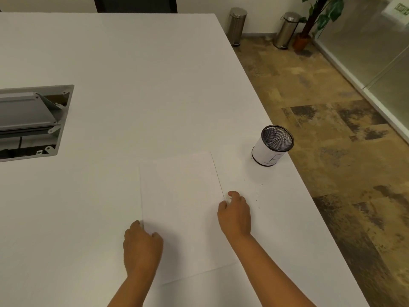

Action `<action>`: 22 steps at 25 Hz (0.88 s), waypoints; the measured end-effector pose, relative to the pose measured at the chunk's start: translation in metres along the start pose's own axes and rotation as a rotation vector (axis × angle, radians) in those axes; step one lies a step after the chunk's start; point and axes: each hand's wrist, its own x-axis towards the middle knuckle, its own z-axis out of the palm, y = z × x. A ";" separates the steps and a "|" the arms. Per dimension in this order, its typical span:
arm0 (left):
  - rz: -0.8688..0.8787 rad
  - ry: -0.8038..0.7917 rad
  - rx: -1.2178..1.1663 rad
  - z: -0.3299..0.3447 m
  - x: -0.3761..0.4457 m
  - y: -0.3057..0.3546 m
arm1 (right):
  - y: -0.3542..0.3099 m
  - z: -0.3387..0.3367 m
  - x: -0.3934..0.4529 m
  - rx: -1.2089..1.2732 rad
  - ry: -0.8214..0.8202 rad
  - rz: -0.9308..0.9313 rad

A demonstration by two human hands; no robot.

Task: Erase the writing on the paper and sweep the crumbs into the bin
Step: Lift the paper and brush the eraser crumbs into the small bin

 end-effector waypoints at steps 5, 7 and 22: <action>0.005 0.007 0.044 -0.001 0.003 0.009 | 0.003 0.007 -0.004 -0.042 0.032 -0.072; 0.011 0.009 0.057 -0.001 0.005 0.009 | 0.004 0.008 -0.004 -0.031 0.028 -0.078; 0.268 0.166 -0.022 0.020 -0.017 0.016 | 0.015 0.053 -0.066 -0.195 -0.210 -0.814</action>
